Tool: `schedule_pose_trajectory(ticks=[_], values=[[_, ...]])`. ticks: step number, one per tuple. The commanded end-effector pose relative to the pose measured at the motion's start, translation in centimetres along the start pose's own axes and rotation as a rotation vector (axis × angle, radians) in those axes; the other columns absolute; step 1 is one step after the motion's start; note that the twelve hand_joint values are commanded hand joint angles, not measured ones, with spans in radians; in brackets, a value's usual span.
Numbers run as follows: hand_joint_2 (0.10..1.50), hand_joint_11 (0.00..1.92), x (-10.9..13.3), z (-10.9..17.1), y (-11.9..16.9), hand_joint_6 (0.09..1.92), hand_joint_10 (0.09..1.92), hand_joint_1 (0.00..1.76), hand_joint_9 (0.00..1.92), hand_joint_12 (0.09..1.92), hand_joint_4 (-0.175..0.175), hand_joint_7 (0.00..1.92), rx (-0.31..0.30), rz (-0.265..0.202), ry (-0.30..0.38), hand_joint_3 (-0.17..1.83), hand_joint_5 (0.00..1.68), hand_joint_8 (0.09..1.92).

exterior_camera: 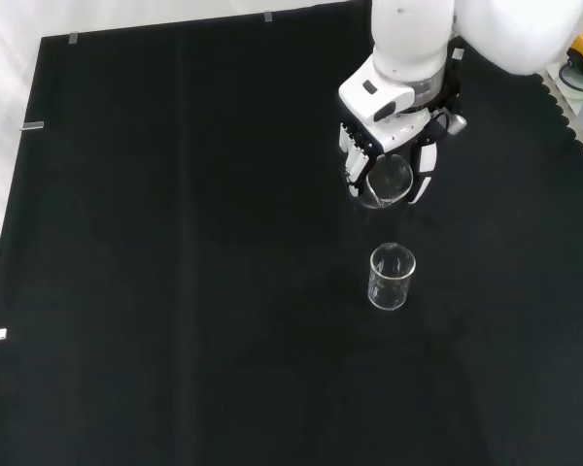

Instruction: Place the beaker back on the table.

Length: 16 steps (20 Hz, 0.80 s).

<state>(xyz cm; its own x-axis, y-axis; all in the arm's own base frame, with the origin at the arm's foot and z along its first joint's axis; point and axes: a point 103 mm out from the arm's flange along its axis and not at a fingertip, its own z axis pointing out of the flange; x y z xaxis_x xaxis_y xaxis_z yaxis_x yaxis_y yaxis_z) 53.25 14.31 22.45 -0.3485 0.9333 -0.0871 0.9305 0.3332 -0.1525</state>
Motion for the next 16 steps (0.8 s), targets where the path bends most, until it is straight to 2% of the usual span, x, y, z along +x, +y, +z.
schedule_pose_trajectory(ticks=[1,10,16], values=[[0.58,1.38,-1.0,0.5,0.1,0.45,0.09,1.44,1.59,0.60,-0.175,1.37,-0.037,0.021,0.061,0.67,1.37,0.55],[0.58,1.38,-1.6,2.3,0.6,0.45,0.09,1.44,1.59,0.60,-0.175,1.37,-0.034,0.026,0.141,0.67,1.37,0.55],[0.58,1.38,-2.3,3.6,0.4,0.45,0.09,1.44,1.59,0.60,-0.175,1.37,-0.083,0.044,0.207,0.67,1.37,0.55]])
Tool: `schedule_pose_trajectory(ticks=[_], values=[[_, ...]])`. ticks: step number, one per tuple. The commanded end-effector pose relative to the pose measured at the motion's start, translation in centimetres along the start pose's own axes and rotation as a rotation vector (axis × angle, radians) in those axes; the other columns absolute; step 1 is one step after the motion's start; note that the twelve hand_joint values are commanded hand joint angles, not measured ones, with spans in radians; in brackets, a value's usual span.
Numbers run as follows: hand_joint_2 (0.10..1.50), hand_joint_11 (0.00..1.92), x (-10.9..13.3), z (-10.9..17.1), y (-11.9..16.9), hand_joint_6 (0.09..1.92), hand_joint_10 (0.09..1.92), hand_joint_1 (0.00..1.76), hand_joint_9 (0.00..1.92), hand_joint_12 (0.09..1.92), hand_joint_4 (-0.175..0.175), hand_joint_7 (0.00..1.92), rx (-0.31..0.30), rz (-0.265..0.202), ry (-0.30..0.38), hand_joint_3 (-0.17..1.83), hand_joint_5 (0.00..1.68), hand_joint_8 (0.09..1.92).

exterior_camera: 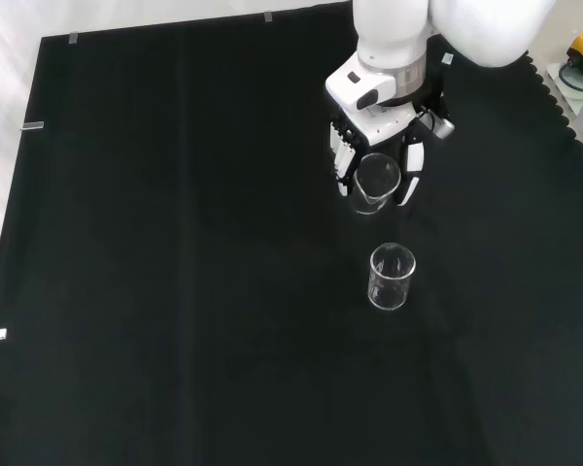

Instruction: Place the beaker back on the table.

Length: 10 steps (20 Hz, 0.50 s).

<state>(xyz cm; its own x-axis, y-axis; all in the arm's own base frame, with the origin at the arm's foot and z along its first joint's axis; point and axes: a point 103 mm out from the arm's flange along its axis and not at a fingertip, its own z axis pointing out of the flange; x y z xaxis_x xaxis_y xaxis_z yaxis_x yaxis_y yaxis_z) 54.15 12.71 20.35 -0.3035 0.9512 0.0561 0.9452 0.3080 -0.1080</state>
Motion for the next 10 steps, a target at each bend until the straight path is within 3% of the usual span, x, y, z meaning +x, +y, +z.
schedule_pose_trajectory(ticks=[1,6,10], values=[[0.58,1.39,-1.1,1.5,-0.3,0.45,0.09,1.44,1.59,0.60,-0.175,1.37,-0.045,0.016,0.071,0.67,1.37,0.55],[0.58,1.39,-1.6,2.2,-0.6,0.45,0.09,1.44,1.59,0.61,-0.175,1.37,-0.075,0.026,0.139,0.67,1.37,0.55],[0.58,1.39,-2.5,3.0,-1.2,0.45,0.09,1.44,1.59,0.61,-0.175,1.37,-0.087,0.002,0.187,0.67,1.37,0.55]])
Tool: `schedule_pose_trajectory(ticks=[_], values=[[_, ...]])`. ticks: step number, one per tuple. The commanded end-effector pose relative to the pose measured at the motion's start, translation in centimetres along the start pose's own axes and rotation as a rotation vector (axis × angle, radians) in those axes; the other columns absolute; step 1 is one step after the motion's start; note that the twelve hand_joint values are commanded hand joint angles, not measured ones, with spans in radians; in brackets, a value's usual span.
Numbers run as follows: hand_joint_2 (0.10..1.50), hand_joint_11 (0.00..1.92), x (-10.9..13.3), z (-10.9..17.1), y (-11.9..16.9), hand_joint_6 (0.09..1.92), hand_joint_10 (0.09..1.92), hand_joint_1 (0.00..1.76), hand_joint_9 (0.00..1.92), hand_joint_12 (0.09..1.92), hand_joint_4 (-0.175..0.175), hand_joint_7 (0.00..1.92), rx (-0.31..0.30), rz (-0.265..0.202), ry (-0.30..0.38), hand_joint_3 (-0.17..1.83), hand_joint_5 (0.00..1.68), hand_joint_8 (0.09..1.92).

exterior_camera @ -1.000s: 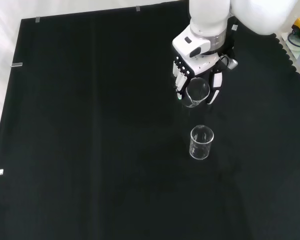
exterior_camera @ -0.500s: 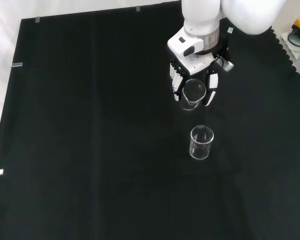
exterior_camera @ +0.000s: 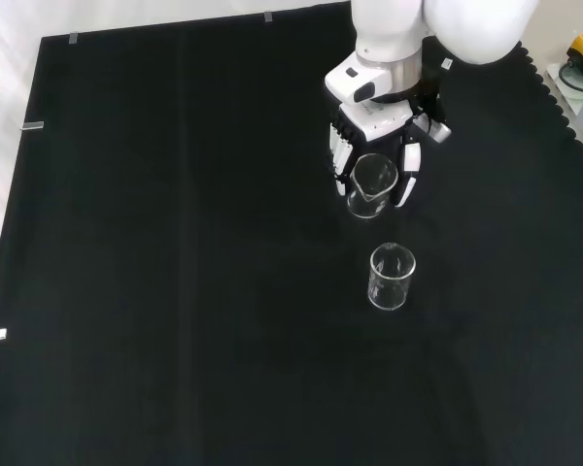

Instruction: Place the beaker back on the table.

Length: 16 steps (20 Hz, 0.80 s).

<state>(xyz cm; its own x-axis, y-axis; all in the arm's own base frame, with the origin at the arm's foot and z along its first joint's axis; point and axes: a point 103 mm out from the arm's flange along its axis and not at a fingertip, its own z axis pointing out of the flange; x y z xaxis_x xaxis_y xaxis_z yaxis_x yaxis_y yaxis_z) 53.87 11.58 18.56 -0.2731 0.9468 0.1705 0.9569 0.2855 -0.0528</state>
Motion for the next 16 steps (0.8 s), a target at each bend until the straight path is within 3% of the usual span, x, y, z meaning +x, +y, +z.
schedule_pose_trajectory(ticks=[1,16], values=[[0.58,1.39,-1.6,1.3,-0.9,0.45,0.09,1.44,1.59,0.61,-0.175,1.37,-0.029,-0.021,0.073,0.67,1.37,0.55],[0.59,1.38,-1.8,4.7,0.2,0.46,0.09,1.44,1.58,0.60,-0.175,1.37,-0.018,-0.096,0.139,0.67,1.37,0.56]])
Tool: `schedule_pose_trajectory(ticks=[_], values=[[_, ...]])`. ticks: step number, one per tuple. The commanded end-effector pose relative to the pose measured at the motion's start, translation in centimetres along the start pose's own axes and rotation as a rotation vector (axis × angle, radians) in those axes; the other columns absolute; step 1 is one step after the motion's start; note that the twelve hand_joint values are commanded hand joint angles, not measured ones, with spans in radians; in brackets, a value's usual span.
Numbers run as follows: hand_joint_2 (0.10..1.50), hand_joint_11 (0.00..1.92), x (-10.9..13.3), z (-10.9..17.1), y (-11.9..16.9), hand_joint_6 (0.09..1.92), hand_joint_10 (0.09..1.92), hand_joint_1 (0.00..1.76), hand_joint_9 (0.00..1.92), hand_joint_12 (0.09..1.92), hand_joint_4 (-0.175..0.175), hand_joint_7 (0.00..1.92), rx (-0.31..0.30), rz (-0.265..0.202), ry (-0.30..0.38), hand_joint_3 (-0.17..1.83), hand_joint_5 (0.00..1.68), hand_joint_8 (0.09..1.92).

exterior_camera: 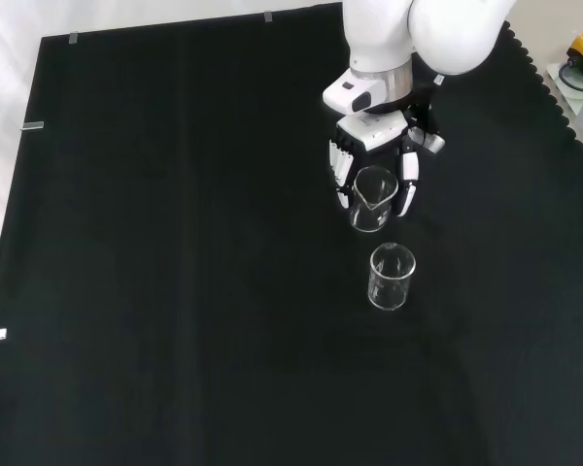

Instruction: Place the beaker back on the table.

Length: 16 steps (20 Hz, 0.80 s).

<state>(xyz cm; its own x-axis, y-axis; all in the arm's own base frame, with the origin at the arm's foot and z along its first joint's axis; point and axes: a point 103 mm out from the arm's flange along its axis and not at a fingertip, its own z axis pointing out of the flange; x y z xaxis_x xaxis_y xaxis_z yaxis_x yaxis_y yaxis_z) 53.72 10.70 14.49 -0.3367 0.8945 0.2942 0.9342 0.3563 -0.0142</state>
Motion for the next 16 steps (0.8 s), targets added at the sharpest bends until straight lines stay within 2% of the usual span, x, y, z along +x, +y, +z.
schedule_pose_trajectory(ticks=[1,16], values=[[0.59,1.38,-0.5,1.0,0.4,0.46,0.09,1.44,1.58,0.60,-0.175,1.37,0.005,-0.019,0.017,0.66,1.37,0.56],[0.59,1.37,-1.3,3.1,1.5,0.46,0.09,1.43,1.58,0.60,-0.175,1.36,0.027,-0.055,0.062,0.66,1.36,0.57]])
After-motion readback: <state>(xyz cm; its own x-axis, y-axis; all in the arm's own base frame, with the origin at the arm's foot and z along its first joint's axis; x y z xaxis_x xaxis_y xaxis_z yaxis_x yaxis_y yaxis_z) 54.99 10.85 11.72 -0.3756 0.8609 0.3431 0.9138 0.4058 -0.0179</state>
